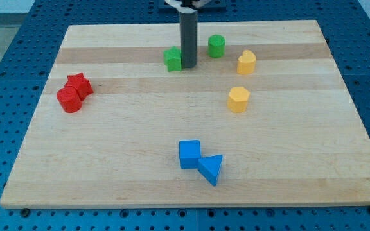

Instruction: Push the yellow heart towards the green circle

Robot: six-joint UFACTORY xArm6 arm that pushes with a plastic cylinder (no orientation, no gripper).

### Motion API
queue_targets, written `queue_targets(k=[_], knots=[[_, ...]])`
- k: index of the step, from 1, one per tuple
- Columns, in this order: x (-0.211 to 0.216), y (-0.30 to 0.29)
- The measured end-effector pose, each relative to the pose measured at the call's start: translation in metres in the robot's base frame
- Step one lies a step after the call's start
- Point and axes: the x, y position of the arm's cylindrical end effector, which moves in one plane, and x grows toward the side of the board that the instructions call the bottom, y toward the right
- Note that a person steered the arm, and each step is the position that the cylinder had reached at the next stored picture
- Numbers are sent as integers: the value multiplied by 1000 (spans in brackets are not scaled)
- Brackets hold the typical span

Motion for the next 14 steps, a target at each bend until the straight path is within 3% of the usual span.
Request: queue_targets(k=[2,4,6,9,12,14], knots=[[-20,-71],[-4,-62],[-22,-120],[0,-118],[0,-173],[-2,-146]])
